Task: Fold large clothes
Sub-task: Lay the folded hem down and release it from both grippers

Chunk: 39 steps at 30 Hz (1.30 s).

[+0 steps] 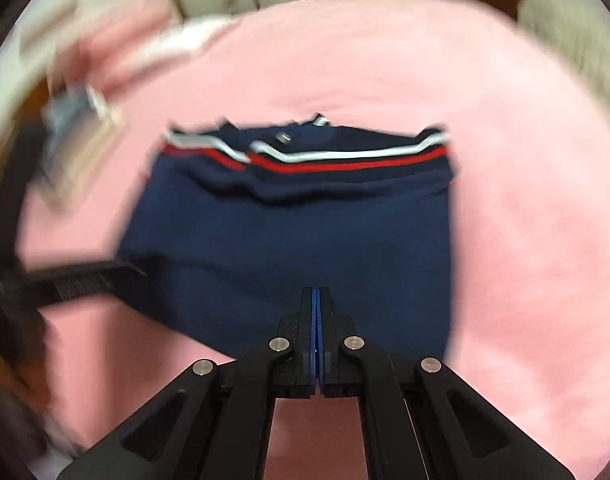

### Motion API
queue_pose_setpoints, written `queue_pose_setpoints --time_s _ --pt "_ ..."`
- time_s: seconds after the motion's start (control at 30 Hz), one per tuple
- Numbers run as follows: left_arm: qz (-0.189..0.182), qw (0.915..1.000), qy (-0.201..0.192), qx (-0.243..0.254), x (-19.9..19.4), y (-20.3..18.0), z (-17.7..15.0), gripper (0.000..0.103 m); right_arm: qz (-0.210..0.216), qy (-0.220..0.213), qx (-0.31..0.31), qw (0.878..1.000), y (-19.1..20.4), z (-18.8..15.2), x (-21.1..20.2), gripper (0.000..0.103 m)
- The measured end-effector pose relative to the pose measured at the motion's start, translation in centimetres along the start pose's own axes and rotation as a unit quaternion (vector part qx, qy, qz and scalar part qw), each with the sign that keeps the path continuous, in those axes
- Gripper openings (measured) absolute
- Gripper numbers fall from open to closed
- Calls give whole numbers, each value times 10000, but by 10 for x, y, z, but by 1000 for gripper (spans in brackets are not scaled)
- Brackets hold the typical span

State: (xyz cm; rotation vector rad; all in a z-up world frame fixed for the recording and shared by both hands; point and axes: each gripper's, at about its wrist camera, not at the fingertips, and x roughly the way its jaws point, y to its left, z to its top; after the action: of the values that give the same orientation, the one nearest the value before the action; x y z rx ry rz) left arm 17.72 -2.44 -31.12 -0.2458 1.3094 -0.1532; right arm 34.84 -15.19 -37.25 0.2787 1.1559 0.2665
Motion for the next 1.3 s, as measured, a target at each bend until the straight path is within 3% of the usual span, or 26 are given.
queue_pose_setpoints --time_s 0.13,0.27,0.47,0.6,0.67,0.73,0.9,1.03,1.13,1.17,1.2,1.3 --pt "-137 9999 59 83 18 -5 18 37 396 407 -134 9983 3 6 42 0" --pt "-351 9993 3 -99 30 -4 35 37 527 322 -288 9977 19 10 73 0" --pt "-455 9969 -394 -514 41 6 53 37 585 58 -127 9982 24 -4 70 0" --pt "-145 9913 -1095 -708 36 7 64 37 717 -111 -46 9974 18 -2 58 0" --pt "-213 9895 -1027 -993 43 16 69 37 784 -144 -51 9968 13 1 51 0" --pt "-270 9875 -1048 -1143 46 21 69 37 728 -193 -5 9972 11 8 52 0" --pt "-68 9907 -1119 -768 43 27 63 31 556 -194 127 9982 2 27 63 0" --pt "-89 9902 -1140 -802 33 48 61 30 646 -129 347 9972 -21 29 58 0" --pt "417 9870 -1348 -764 22 55 64 30 453 -253 604 9968 -36 35 67 0" --pt "750 9843 -1401 -771 20 61 68 30 194 -363 726 9965 -47 32 60 0" --pt "855 9832 -1409 -780 19 68 71 30 32 -430 816 9957 -57 30 52 0" --pt "502 9857 -1361 -859 20 84 72 30 -51 -640 1272 9898 -93 21 31 0"
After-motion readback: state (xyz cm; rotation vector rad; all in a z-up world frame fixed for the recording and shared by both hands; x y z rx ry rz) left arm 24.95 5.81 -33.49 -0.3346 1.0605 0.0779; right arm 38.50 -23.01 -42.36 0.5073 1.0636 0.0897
